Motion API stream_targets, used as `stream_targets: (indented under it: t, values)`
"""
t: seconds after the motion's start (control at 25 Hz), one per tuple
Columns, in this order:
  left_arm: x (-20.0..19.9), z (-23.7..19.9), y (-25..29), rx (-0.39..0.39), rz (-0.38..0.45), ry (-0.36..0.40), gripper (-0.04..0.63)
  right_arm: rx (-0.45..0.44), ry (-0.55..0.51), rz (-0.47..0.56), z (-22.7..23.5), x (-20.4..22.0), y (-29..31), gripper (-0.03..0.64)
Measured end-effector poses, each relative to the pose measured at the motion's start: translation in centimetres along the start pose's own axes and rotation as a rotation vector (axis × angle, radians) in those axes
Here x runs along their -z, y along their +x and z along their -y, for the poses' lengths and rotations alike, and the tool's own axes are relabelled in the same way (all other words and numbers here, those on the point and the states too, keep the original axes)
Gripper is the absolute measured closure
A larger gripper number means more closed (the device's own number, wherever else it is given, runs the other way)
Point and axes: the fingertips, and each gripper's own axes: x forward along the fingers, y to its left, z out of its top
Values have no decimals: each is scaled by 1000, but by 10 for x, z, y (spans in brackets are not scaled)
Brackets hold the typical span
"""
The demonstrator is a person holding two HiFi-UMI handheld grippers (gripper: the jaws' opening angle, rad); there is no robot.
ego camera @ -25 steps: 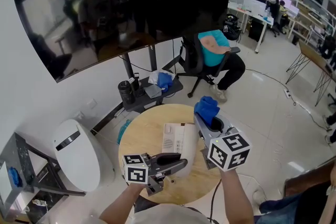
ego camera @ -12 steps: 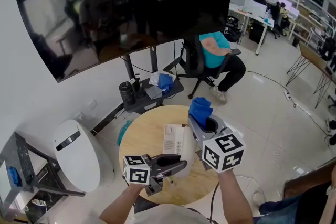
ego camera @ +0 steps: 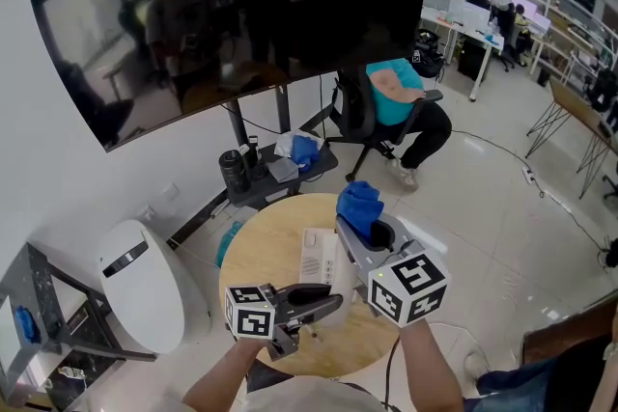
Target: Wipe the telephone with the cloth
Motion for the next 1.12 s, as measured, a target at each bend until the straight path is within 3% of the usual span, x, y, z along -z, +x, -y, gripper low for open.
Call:
stream_targets:
  t: [0.16,0.36,0.52,0.84,1.12]
  values:
    - [-6,3,-5,23,32,-8,517,28,1,62,15,-9,-10,531]
    - [-24,10,-13,35,82,-34,517,82,12,69,38,4,-17,531]
    - [-35,16,-16,53,120,-37,517,73,-9,51,36,20,-16,531]
    - [-45,36,-14,87,124,-13,517,45,-27,18,32,53,-5,531]
    - [-48,42,-12,97,116,2,517,3,-105,-7,14,71,7,531]
